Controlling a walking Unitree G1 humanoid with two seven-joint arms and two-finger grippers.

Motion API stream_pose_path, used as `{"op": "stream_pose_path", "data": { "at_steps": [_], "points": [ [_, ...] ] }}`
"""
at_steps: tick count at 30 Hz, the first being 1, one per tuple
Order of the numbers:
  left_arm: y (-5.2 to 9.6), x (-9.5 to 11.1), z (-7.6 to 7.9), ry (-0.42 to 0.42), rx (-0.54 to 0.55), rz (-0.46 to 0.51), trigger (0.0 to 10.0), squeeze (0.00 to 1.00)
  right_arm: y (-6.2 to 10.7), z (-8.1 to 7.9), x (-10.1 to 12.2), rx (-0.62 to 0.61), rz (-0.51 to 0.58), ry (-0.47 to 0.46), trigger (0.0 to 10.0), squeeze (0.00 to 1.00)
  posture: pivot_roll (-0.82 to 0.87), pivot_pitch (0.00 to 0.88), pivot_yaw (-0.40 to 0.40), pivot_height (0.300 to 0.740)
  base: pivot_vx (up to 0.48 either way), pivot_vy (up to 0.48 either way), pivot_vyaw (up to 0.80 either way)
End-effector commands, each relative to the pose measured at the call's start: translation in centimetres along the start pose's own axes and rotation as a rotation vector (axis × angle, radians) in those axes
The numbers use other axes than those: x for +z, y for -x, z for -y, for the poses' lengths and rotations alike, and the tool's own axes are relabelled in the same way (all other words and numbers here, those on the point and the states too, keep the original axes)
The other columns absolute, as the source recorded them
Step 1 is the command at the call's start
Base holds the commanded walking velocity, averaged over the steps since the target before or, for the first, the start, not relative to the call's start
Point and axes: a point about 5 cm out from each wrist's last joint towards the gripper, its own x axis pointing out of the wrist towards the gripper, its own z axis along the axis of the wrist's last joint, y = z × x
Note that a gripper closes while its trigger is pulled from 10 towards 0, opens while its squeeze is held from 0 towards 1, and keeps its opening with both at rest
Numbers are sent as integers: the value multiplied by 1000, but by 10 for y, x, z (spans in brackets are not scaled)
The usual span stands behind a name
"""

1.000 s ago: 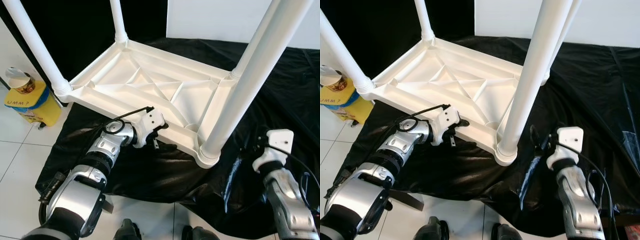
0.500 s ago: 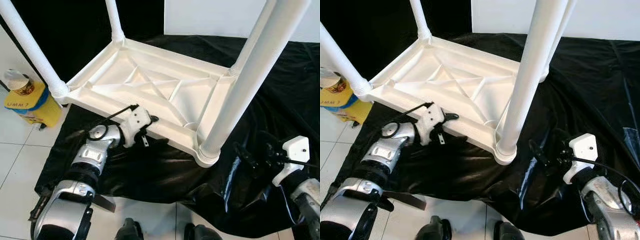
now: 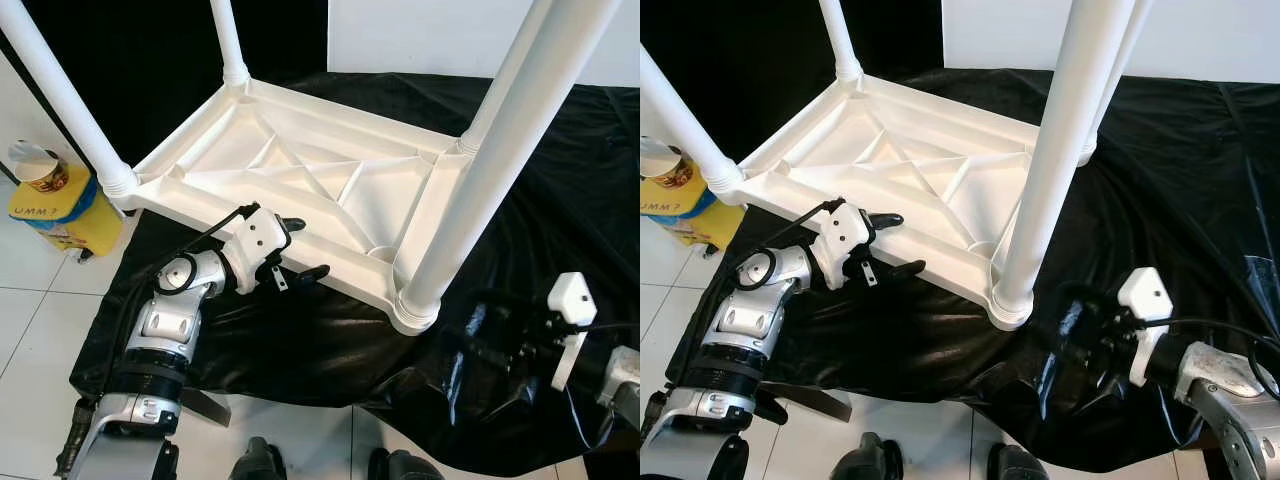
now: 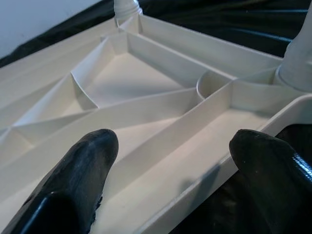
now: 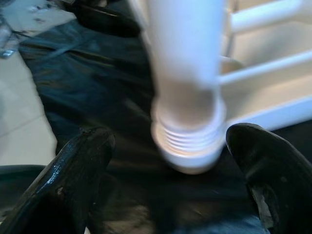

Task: Building children table

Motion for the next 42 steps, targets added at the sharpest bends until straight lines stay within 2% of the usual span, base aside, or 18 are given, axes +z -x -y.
{"op": "stream_pose_path", "data": {
  "at_steps": [1, 4, 5, 6, 8, 10, 14, 18, 21, 26, 28, 32, 36, 38, 41, 42],
  "points": [
    [6, -3, -16, 10, 367, -22, 10000, 0, -3, -2, 0, 17, 4, -8, 10000, 0, -23, 65, -13, 740, 0, 0, 0],
    [5, -3, -15, 13, 370, -20, 10000, 0, -9, -3, 2, 24, 21, -5, 10000, 0, -23, 65, -13, 740, 0, 0, 0],
    [5, -1, -14, 16, 373, -19, 10000, 0, -19, -4, 1, 14, 42, 6, 10000, 0, -5, 59, -15, 740, 0, 0, 0],
    [5, -1, -14, 16, 373, -19, 10000, 0, -19, -4, 1, 14, 42, 6, 10000, 0, -5, 59, -15, 740, 0, 0, 0],
    [6, 1, -11, 19, 376, -20, 10000, 0, -38, -7, -1, -14, 69, 22, 10000, 0, 26, 58, -18, 740, 0, 0, 0],
    [7, 1, -11, 15, 378, -23, 10000, 0, -43, -9, -2, -22, 73, 22, 10000, 0, 30, 58, -19, 740, 0, 0, 0],
    [11, 4, -9, 14, 388, -28, 10000, 0, -47, -9, -6, -46, 65, 3, 10000, 0, 54, 57, -32, 740, 0, 0, 0],
    [14, 4, -7, 21, 406, -32, 10000, 0, -48, -3, -8, -64, 50, 27, 10000, 0, 68, 54, -49, 740, 0, 0, 0],
    [15, 5, -4, 26, 417, -30, 10000, 0, -59, 4, -6, -116, 74, 42, 10000, 0, 83, 61, -67, 740, 0, 0, 0],
    [14, 7, -1, 38, 428, -25, 10000, 0, -67, 6, -4, -150, 100, 40, 10000, 0, 89, 68, -75, 740, 0, 0, 0],
    [15, 8, 4, 54, 437, -19, 10000, 0, -78, 3, -2, -182, 134, 31, 10000, 0, 100, 82, -89, 740, 0, 0, 0],
    [15, 13, 11, 81, 433, 12, 10000, 0, -89, 1, -1, -225, 164, 20, 10000, 0, 114, 93, -100, 740, 0, 0, 0],
    [15, 19, 17, 108, 412, 56, 10000, 0, -95, 3, -1, -258, 178, 12, 10000, 0, 125, 107, -107, 740, 0, 0, 0],
    [16, 25, 25, 115, 375, 84, 10000, 0, -99, 9, -2, -297, 177, 33, 10000, 0, 142, 128, -123, 740, 0, 0, 0],
    [16, 26, 28, 115, 365, 88, 10000, 0, -100, 11, -2, -313, 179, 37, 10000, 0, 144, 131, -125, 740, 0, 0, 0],
    [15, 29, 31, 114, 358, 89, 10000, 0, -100, 18, -3, -368, 167, 34, 7255, 0, 160, 152, -140, 740, 0, 0, 0]
  ]
}}
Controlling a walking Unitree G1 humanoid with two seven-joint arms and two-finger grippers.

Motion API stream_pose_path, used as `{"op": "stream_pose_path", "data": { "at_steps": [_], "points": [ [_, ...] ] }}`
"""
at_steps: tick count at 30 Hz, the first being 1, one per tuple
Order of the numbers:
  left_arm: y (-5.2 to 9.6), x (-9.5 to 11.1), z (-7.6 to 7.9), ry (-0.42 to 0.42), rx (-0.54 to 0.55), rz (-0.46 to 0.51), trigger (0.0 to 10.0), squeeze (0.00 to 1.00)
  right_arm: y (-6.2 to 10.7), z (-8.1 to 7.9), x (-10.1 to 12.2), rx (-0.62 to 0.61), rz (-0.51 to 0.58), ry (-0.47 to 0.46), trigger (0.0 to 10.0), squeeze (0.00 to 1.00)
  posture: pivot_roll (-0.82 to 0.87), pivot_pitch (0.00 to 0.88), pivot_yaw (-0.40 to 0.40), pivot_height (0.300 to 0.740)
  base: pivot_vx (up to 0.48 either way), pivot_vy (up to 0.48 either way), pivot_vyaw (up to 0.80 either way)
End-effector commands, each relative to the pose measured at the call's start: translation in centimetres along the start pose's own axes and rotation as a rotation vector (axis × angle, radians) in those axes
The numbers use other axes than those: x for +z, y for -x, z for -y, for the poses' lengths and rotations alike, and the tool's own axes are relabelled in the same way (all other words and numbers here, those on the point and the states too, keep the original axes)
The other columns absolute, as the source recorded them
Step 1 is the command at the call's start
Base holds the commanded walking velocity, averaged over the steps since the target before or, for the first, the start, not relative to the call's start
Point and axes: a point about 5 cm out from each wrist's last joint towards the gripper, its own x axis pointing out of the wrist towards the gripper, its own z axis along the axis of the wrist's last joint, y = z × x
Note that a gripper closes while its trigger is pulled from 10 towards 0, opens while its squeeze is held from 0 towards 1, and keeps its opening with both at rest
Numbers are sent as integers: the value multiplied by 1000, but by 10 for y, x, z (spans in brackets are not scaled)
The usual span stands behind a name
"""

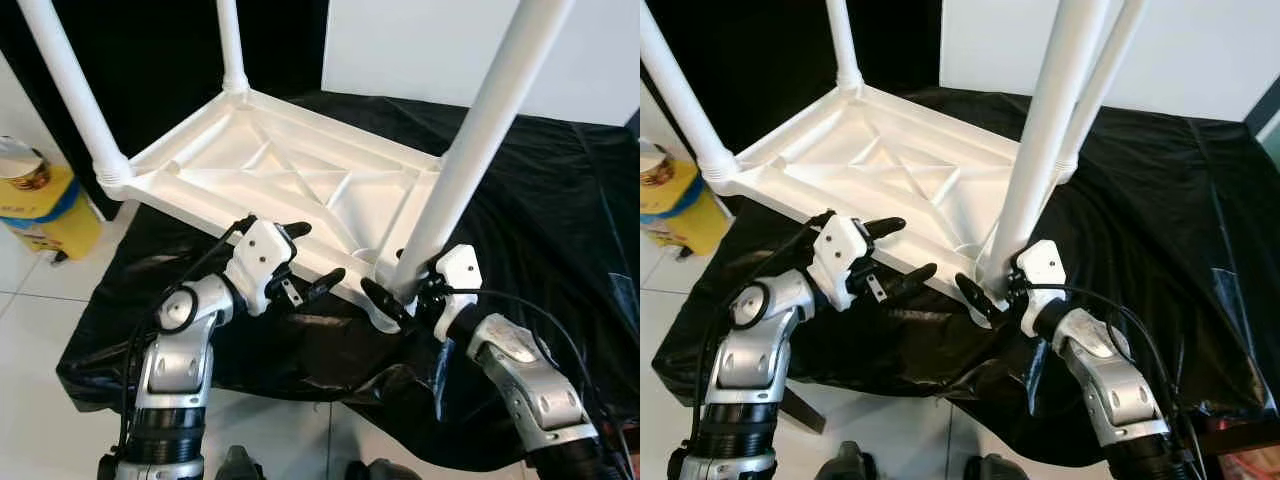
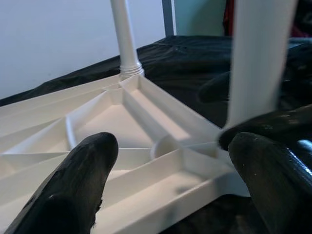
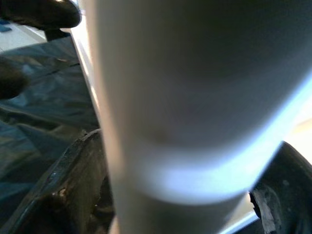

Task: Building children table

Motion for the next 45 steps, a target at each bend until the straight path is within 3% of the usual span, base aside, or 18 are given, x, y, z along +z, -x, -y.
{"op": "stream_pose_path", "data": {
  "at_steps": [1, 2, 4, 11, 14, 15, 16, 17, 18, 19, 20, 21, 27, 35, 36, 44, 45],
  "points": [
    [0, 2, -8, 6, 238, -4, 10000, 0, -2, 5, -6, -47, -33, 2, 7255, 0, 160, 152, -140, 740, 0, 0, 0],
    [-1, 3, -7, 6, 238, -4, 10000, 0, -1, 8, -7, -73, -38, -6, 549, 0, 161, 155, -141, 740, 0, 0, 0],
    [-1, 3, -6, 9, 242, -4, 10000, 0, 1, 10, -8, -96, -42, -5, 0, 0, 168, 161, -143, 740, 0, 0, 0],
    [-2, 3, 1, 35, 247, -6, 10000, 0, 6, 10, -15, -201, -42, -35, 0, 0, 171, 147, -129, 740, 0, 0, 0],
    [-8, 5, 7, 52, 230, 10, 10000, 0, 7, 8, -16, -301, -27, -57, 0, 0, 160, 127, -114, 740, 0, 0, 0],
    [-15, 8, 11, 64, 211, 29, 10000, 0, 9, 6, -19, -418, -28, -63, 0, 0, 155, 119, -107, 740, 0, 0, 0],
    [-15, 8, 11, 64, 211, 29, 10000, 0, 9, 6, -19, -418, -28, -63, 0, 0, 155, 119, -107, 740, 0, 0, 0],
    [-19, 9, 12, 69, 203, 36, 10000, 0, 11, 6, -22, -478, -40, -60, 3294, 0, 149, 108, -101, 740, 0, 0, 0],
    [-21, 9, 14, 70, 196, 40, 10000, 0, 12, 4, -25, -537, -48, -53, 4902, 0, 147, 106, -99, 740, 0, 0, 0],
    [-24, 10, 15, 72, 187, 45, 10000, 0, 13, 1, -26, -575, -52, -48, 8941, 0, 143, 101, -97, 740, 0, 0, 0],
    [-24, 10, 15, 72, 187, 45, 10000, 0, 13, 1, -26, -575, -52, -48, 8941, 0, 143, 101, -97, 740, 0, 0, 0],
    [-26, 11, 15, 71, 180, 47, 10000, 0, 13, -2, -26, -598, -53, -43, 10000, 0, 138, 97, -92, 740, 0, 0, 0],
    [-28, 12, 15, 73, 174, 51, 10000, 0, 12, -5, -24, -618, -41, -59, 10000, 0, 124, 81, -79, 740, 0, 0, 0],
    [-34, 16, 10, 68, 161, 74, 10000, 0, 12, 5, -20, -631, -17, -28, 10000, 0, 106, 59, -76, 740, 0, 0, 0],
    [-35, 15, 10, 68, 160, 77, 10000, 0, 13, 6, -18, -610, 6, -31, 10000, 1000, 102, 55, -75, 740, 0, 0, 0],
    [-38, 16, 15, 81, 132, 94, 10000, 0, 18, 16, -10, -521, 66, -25, 10000, 1000, 70, 64, -82, 740, 0, 0, 0],
    [-40, 17, 17, 86, 119, 97, 10000, 0, 20, 18, -6, -470, 80, -17, 10000, 0, 60, 72, -83, 740, 0, 0, 0]
  ]
}}
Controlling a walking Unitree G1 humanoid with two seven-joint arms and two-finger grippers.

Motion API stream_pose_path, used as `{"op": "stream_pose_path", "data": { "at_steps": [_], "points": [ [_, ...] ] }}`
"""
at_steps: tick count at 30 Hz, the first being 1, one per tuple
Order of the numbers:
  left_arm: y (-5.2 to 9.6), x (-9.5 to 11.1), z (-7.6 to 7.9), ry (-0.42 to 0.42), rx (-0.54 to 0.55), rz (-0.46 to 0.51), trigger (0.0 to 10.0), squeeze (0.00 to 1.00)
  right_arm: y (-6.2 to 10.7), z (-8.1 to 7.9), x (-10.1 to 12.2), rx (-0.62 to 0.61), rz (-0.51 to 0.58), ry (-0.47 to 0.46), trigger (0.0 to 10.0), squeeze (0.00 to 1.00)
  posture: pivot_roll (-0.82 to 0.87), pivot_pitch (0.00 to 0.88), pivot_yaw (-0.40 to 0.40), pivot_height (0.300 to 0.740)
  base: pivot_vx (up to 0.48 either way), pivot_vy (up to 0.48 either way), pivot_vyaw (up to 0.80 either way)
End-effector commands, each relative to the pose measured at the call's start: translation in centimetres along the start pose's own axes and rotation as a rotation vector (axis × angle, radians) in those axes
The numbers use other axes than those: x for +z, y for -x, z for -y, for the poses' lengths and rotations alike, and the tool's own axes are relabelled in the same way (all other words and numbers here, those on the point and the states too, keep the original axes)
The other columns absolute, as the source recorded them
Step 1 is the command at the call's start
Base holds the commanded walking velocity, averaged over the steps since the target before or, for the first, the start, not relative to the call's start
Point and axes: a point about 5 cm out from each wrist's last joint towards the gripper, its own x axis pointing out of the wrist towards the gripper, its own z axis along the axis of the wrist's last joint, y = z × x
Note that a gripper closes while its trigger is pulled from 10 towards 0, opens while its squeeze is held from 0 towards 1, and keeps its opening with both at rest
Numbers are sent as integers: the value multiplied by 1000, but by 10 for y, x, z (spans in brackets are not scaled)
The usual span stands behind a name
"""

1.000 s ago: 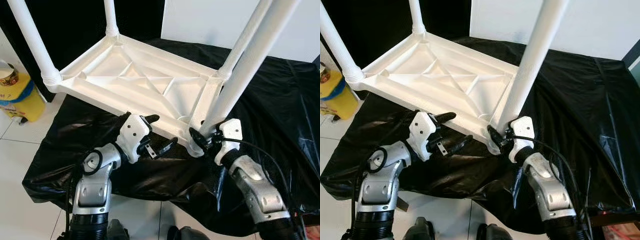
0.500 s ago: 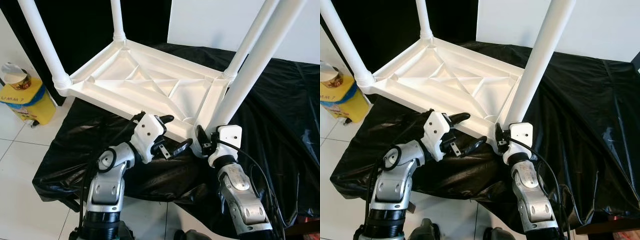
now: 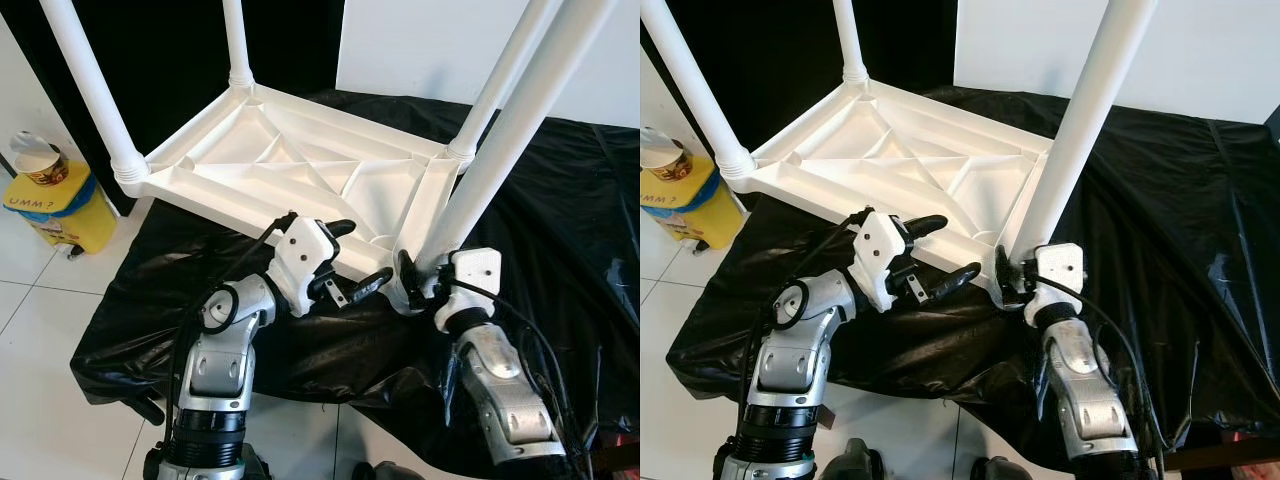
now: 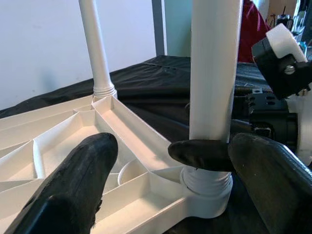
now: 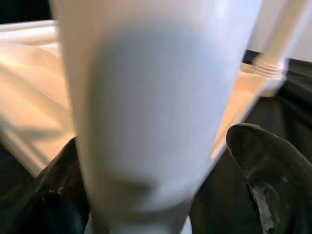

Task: Building children table

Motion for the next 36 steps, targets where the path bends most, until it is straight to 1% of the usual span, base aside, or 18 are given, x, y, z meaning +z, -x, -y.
{"op": "stream_pose_path", "data": {
  "at_steps": [1, 2, 4, 8, 10, 14, 15, 16, 17, 19, 20, 25, 26, 29, 30, 31, 33, 36],
  "points": [
    [-4, -2, -4, 20, 189, 5, 10000, 0, 2, 12, 3, 36, 18, 4, 10000, 0, 45, 73, -81, 740, 0, 0, 0],
    [-4, -2, -4, 20, 189, 5, 10000, 0, 2, 12, 3, 36, 18, 4, 10000, 0, 45, 73, -81, 740, 0, 0, 0],
    [-6, -4, 2, 34, 161, 6, 10000, 0, 4, 17, 6, 136, 28, 27, 10000, 0, 37, 75, -79, 740, 0, 0, 0],
    [-8, -5, 5, 41, 146, 5, 10000, 0, 5, 20, 7, 184, 20, 30, 10000, 0, 31, 76, -73, 740, 0, 0, 0],
    [-12, -6, 12, 63, 100, 7, 10000, 0, 4, 24, 5, 279, 1, 56, 10000, 0, 28, 76, -64, 740, 0, 0, 0],
    [-14, -6, 20, 87, 41, 10, 10000, 0, -1, 25, 2, 359, -17, 72, 10000, 0, 37, 76, -55, 740, 0, 0, 0],
    [-14, -6, 23, 90, 17, 15, 10000, 0, -3, 25, 0, 383, -21, 80, 3373, 0, 42, 76, -57, 740, 0, 0, 0],
    [-14, -6, 23, 90, 17, 15, 10000, 0, -3, 25, 0, 383, -21, 80, 3373, 0, 42, 76, -57, 740, 0, 0, 0],
    [-14, -5, 25, 91, 2, 21, 10000, 0, -5, 24, -2, 395, -25, 84, 941, 0, 47, 77, -65, 740, 0, 0, 0],
    [-14, -5, 25, 91, 2, 21, 10000, 0, -5, 24, -2, 395, -25, 84, 941, 0, 47, 77, -65, 740, 0, 0, 0],
    [-13, -5, 26, 92, -7, 25, 10000, 0, -5, 24, -3, 404, -29, 86, 0, 0, 48, 77, -66, 740, 0, 0, 0],
    [-12, -5, 25, 93, -2, 22, 10000, 0, -5, 26, -7, 410, -46, 89, 0, 0, 56, 77, -77, 740, 0, 0, 0],
    [-12, -6, 25, 95, 6, 20, 10000, 0, -4, 27, -9, 402, -57, 82, 3176, 0, 62, 79, -85, 740, 0, 0, 0],
    [-12, -6, 25, 95, 6, 20, 10000, 0, -4, 27, -9, 402, -57, 82, 3176, 0, 62, 79, -85, 740, 0, 0, 0],
    [-11, -6, 26, 95, 12, 19, 10000, 0, -3, 28, -10, 372, -63, 73, 10000, 0, 71, 78, -93, 740, 0, 0, 0],
    [-10, -6, 26, 90, 26, 23, 10000, 0, -2, 28, -11, 306, -68, 69, 10000, 0, 82, 72, -99, 740, 0, 0, 0],
    [-10, -6, 26, 90, 26, 23, 10000, 0, -2, 28, -11, 306, -68, 69, 10000, 0, 82, 72, -99, 740, 0, 0, 0],
    [-9, -6, 27, 81, 49, 28, 10000, 0, -3, 24, -12, 198, -58, 51, 10000, 0, 87, 63, -106, 740, 0, 0, 0]
  ]
}}
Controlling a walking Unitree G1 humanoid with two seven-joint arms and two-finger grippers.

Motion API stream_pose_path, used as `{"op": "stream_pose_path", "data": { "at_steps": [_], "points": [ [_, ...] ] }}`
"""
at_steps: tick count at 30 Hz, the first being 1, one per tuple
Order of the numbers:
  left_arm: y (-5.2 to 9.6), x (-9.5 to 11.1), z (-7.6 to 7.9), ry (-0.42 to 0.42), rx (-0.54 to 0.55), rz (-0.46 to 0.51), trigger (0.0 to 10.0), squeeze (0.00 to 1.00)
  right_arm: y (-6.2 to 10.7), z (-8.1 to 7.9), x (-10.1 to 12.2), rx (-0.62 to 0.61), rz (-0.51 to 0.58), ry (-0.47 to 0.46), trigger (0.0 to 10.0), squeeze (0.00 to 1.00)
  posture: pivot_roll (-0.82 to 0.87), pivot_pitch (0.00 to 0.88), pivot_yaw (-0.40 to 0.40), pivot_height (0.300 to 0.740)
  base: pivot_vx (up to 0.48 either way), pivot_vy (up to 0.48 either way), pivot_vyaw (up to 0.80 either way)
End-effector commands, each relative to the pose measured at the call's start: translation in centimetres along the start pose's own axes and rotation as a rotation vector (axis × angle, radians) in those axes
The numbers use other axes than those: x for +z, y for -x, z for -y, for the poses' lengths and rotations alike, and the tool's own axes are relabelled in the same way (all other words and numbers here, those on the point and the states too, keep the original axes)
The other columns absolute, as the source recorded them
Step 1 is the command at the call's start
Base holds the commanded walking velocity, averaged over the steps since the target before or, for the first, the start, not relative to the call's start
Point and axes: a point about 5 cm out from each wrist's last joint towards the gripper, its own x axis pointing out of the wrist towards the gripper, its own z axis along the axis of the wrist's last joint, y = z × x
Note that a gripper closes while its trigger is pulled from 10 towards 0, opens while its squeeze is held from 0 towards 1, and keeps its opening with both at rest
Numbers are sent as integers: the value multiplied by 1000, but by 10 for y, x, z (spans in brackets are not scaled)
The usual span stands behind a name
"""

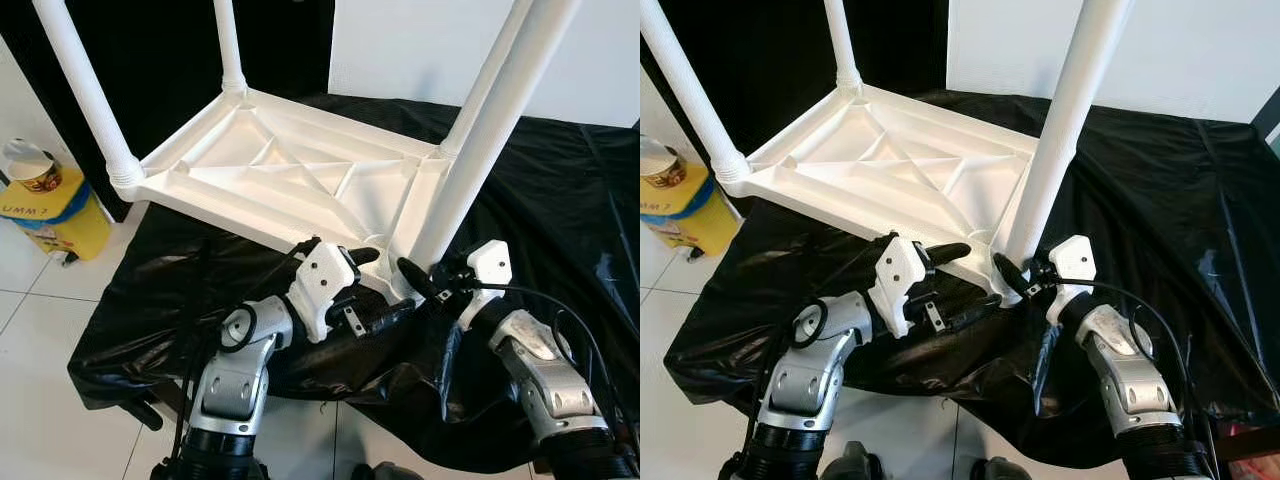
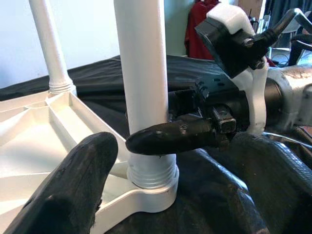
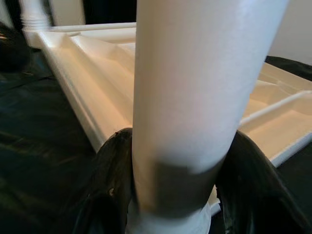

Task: Building children table

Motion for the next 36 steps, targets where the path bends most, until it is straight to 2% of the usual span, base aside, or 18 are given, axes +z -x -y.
{"op": "stream_pose_path", "data": {
  "at_steps": [1, 2, 3, 5, 7, 8, 11, 13, 16, 21, 34, 35, 36],
  "points": [
    [-5, 3, 0, 11, 155, 37, 10000, 0, 6, 7, -8, -139, -51, 6, 10000, 0, 87, 62, -107, 740, 0, 0, 0],
    [-5, 3, 0, 11, 155, 37, 10000, 0, 6, 7, -8, -139, -51, 6, 10000, 0, 87, 62, -107, 740, 0, 0, 0],
    [-5, 2, -1, 4, 166, 34, 10000, 0, 5, 5, -7, -189, -44, -7, 10000, 0, 87, 58, -108, 740, 0, 0, 0],
    [-5, 2, -1, 4, 166, 34, 10000, 0, 5, 5, -7, -189, -44, -7, 10000, 0, 87, 58, -108, 740, 0, 0, 0],
    [-5, 1, -2, -3, 179, 33, 10000, 0, 3, 0, -9, -291, -51, -22, 10000, 0, 91, 50, -114, 740, 0, 0, 0],
    [-5, 1, -2, -3, 179, 33, 10000, 0, 3, 0, -9, -291, -51, -22, 10000, 0, 91, 50, -114, 740, 0, 0, 0],
    [-5, 2, -4, -16, 206, 36, 10000, 0, 1, -5, -12, -458, -72, -32, 10000, 0, 99, 40, -118, 740, 0, 0, 0],
    [-5, 2, -4, -20, 214, 36, 10000, 0, 1, -7, -13, -495, -81, -31, 10000, 0, 103, 35, -120, 740, 0, 0, 0],
    [-5, 2, -4, -20, 214, 36, 10000, 0, 1, -7, -13, -495, -81, -31, 10000, 0, 103, 35, -120, 740, 0, 0, 0],
    [-1, 2, -8, -32, 241, 31, 10000, 0, 0, -8, -13, -599, -95, -19, 10000, 0, 110, 23, -120, 740, 0, 0, 0],
    [1, 2, -11, -52, 259, 29, 10000, 0, -2, -11, -11, -601, -88, -11, 10000, 0, 112, 8, -124, 740, 0, 0, 0],
    [2, 2, -11, -57, 261, 29, 10000, 0, -3, -11, -9, -595, -77, -11, 10000, 1000, 112, 4, -124, 740, 0, 0, 0],
    [2, 2, -11, -57, 261, 29, 10000, 0, -3, -11, -9, -595, -77, -11, 10000, 1000, 112, 4, -124, 740, 0, 0, 0]
  ]
}}
